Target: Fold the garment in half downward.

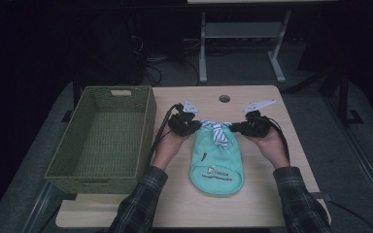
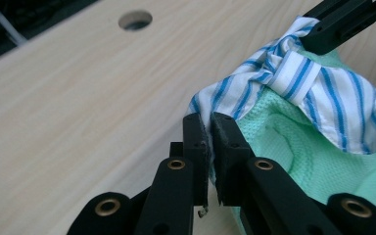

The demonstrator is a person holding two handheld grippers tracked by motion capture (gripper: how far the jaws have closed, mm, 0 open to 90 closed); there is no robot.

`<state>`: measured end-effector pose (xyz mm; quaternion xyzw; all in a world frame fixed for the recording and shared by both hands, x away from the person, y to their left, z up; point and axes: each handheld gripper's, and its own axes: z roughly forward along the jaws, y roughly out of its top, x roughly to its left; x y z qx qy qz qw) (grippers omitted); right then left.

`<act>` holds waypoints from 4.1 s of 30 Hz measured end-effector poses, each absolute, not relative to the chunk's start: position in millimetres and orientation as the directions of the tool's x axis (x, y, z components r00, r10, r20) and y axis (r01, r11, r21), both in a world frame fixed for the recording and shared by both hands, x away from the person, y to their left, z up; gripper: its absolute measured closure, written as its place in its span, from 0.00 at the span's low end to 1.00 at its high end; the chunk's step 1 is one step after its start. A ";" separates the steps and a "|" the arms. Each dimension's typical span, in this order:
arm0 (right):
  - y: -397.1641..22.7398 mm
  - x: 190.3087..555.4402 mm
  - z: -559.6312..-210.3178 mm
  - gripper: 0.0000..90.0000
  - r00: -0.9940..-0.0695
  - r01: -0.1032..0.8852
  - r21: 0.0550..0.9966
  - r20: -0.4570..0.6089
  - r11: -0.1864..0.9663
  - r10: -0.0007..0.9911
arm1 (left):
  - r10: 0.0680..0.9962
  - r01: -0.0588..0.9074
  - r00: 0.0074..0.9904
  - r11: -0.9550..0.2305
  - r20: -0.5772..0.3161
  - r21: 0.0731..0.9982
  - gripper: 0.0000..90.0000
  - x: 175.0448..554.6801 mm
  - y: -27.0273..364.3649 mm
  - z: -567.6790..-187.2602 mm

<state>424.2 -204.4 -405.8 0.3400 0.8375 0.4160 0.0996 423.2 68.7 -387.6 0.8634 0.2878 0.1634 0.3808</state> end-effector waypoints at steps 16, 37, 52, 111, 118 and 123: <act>-199.4 405.7 -384.6 0.95 -0.756 0.360 0.821 -0.021 0.443 0.654 | 0.607 0.271 0.779 -0.552 0.157 0.788 0.94 403.5 68.8 -364.7; -197.3 379.8 -420.1 0.90 -0.767 0.374 0.812 -0.002 0.449 0.642 | 0.561 0.274 0.819 -0.567 0.120 0.777 0.93 379.2 76.3 -393.7; -203.6 365.1 -428.4 0.84 -0.788 0.387 0.808 0.040 0.445 0.614 | 0.527 0.310 0.849 -0.549 0.034 0.776 0.91 369.4 82.7 -404.2; -196.8 340.2 -433.6 1.00 -0.815 0.445 0.749 0.112 0.490 0.569 | 0.402 0.371 0.905 -0.590 -0.137 0.717 0.91 319.4 86.9 -426.3; -195.6 321.6 -441.4 1.00 -0.829 0.449 0.727 0.121 0.520 0.546 | 0.382 0.377 0.911 -0.619 -0.155 0.689 0.91 314.5 85.7 -433.2; -195.9 311.6 -449.0 1.00 -0.833 0.457 0.709 0.129 0.538 0.538 | 0.368 0.381 0.915 -0.654 -0.165 0.653 0.91 309.8 84.2 -441.8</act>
